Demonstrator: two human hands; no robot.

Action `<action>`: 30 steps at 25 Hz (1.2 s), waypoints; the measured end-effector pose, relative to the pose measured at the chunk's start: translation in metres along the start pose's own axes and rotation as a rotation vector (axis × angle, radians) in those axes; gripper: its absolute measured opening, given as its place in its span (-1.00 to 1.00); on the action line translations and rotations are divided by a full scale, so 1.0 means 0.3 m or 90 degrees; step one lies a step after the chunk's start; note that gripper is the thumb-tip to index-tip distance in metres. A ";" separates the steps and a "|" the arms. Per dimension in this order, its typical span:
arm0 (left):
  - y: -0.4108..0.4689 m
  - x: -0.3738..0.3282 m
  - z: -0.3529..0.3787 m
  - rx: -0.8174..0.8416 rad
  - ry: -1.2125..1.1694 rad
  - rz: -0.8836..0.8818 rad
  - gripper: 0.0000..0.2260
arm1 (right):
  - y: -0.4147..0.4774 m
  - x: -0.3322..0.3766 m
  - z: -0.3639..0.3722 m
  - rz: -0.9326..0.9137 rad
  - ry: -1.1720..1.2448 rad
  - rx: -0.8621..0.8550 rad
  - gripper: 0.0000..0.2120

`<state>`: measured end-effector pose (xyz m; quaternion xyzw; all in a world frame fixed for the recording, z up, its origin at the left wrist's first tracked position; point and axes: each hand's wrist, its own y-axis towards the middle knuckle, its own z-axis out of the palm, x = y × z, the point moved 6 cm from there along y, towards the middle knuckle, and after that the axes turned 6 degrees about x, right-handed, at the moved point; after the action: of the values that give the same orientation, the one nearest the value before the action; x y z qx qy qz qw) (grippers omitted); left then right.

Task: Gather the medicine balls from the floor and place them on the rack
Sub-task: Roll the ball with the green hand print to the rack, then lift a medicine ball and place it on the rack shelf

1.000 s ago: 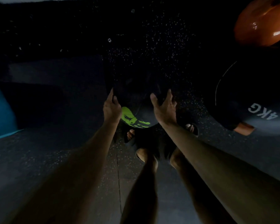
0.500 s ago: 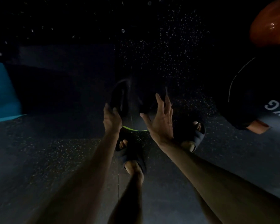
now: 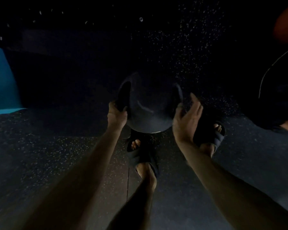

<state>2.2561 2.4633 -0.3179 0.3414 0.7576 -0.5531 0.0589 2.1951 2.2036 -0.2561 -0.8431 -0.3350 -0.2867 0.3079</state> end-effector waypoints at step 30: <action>-0.727 -0.517 -0.228 -0.002 -0.276 -0.055 -0.74 | 0.010 0.403 -0.554 0.245 0.112 0.235 -0.79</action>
<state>2.2667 2.4194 -0.0453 0.1812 0.7421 -0.6145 0.1972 2.2251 2.1308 -0.0663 -0.7928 -0.1874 -0.2293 0.5328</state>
